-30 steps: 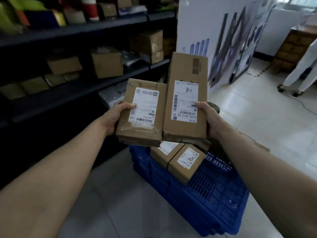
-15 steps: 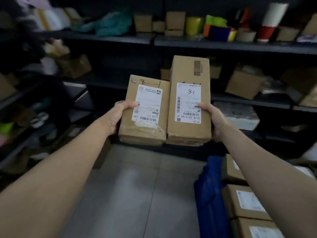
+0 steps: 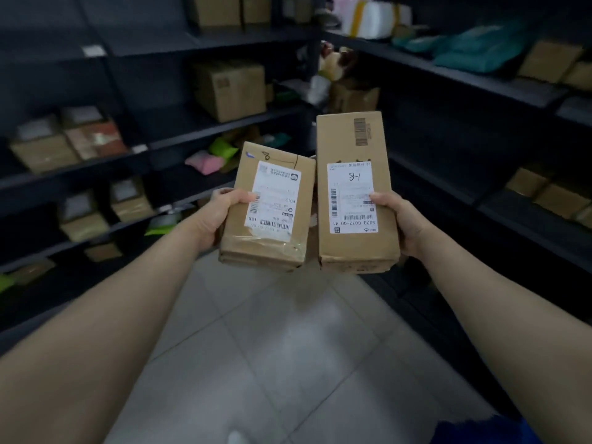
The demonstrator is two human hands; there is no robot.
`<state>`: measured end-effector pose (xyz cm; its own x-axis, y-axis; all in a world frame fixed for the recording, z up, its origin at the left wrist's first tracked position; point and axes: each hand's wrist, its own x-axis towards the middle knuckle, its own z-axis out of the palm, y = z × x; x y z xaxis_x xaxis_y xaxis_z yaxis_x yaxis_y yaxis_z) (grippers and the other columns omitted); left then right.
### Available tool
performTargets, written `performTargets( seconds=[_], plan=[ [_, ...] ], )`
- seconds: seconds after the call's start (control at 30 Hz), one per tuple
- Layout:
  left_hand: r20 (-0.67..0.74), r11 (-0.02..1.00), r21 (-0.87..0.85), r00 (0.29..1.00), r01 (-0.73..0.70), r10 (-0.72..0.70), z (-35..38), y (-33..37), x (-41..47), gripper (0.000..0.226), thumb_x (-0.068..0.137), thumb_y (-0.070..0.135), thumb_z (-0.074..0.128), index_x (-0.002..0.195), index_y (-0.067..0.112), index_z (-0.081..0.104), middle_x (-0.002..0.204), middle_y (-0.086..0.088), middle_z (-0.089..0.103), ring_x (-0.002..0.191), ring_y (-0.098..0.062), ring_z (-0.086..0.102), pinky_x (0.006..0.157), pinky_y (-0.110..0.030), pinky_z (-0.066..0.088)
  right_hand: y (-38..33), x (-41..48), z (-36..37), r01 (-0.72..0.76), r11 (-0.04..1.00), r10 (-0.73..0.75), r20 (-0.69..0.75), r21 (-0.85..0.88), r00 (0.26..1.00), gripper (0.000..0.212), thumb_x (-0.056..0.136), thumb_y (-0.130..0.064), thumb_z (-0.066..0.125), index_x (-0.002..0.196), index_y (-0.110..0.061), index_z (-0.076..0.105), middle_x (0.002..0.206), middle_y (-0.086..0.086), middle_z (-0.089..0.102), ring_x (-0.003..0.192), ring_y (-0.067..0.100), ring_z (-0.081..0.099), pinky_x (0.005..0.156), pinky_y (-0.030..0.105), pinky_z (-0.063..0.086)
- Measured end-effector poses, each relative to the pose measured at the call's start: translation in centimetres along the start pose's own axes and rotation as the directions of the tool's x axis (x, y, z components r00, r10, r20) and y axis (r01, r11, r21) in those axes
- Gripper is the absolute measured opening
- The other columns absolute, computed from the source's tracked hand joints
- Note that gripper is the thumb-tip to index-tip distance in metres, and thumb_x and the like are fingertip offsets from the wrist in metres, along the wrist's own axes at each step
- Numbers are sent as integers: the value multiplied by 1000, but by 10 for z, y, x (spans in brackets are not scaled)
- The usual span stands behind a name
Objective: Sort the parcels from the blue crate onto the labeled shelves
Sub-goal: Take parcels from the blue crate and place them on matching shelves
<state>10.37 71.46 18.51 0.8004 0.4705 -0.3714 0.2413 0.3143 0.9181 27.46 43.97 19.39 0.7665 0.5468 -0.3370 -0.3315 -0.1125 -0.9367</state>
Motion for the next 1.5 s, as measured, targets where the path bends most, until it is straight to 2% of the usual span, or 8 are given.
performTargets(
  seconds=[0.2, 0.33, 0.53, 0.67, 0.83, 0.97, 1.2, 1.5],
  plan=[
    [-143, 999, -36, 990, -10, 4, -126, 8, 3, 87, 61, 38, 78, 136, 16, 40, 118, -13, 66, 103, -31, 66, 83, -45, 56, -4, 84, 123, 2, 996, 13, 170, -85, 985, 61, 83, -30, 67, 138, -19, 44, 119, 11, 68, 107, 31, 66, 83, 45, 56],
    [-283, 993, -107, 959, -43, 12, -196, 9, -1, 79, 67, 33, 78, 133, 17, 37, 111, -9, 69, 90, -24, 71, 63, -34, 58, 4, 126, 206, -8, 993, 39, 271, -115, 962, 57, 85, -27, 66, 136, -17, 45, 119, 12, 68, 108, 32, 65, 87, 48, 54],
    [-425, 977, -193, 905, -96, 5, -281, 4, -4, 67, 60, 29, 81, 113, 19, 41, 94, -6, 73, 79, -20, 73, 61, -32, 58, 10, 181, 314, -30, 979, 112, 410, -200, 905, 59, 84, -26, 67, 138, -19, 43, 121, 12, 66, 108, 32, 65, 90, 48, 53],
    [-556, 965, -241, 830, -104, -50, -327, 3, 6, 86, 58, 35, 80, 129, 19, 35, 112, -11, 64, 95, -27, 67, 72, -40, 57, 11, 222, 375, -26, 965, 159, 504, -262, 849, 64, 83, -27, 69, 140, -20, 41, 123, 13, 65, 110, 33, 63, 96, 54, 49],
    [-662, 941, -304, 744, -152, -93, -377, 2, 28, 71, 71, 29, 77, 129, 19, 37, 113, -12, 64, 93, -26, 67, 68, -38, 59, 11, 277, 444, -16, 947, 218, 604, -322, 767, 68, 83, -26, 68, 143, -20, 37, 126, 15, 63, 113, 35, 62, 98, 56, 46],
    [-712, 924, -338, 690, -176, -129, -409, -4, 39, 77, 67, 27, 79, 132, 16, 39, 118, -13, 65, 103, -29, 65, 89, -46, 54, 9, 312, 494, 9, 911, 284, 642, -413, 712, 76, 79, -29, 72, 144, -21, 35, 124, 14, 64, 111, 35, 62, 98, 57, 47],
    [-782, 910, -369, 593, -190, -193, -489, -21, 30, 61, 73, 26, 77, 118, 20, 36, 109, -10, 64, 90, -23, 67, 65, -33, 55, 24, 333, 586, 46, 829, 393, 640, -557, 660, 72, 79, -30, 72, 142, -26, 36, 123, 12, 64, 109, 33, 63, 95, 56, 48],
    [-768, 923, -376, 586, -86, -258, -656, -38, 5, 67, 70, 30, 79, 118, 19, 33, 107, -11, 64, 93, -26, 66, 74, -39, 57, 87, 317, 744, -14, 736, 538, 573, -676, 618, 59, 77, -32, 74, 131, -19, 52, 106, 10, 74, 97, 29, 70, 83, 45, 55]
  ],
)
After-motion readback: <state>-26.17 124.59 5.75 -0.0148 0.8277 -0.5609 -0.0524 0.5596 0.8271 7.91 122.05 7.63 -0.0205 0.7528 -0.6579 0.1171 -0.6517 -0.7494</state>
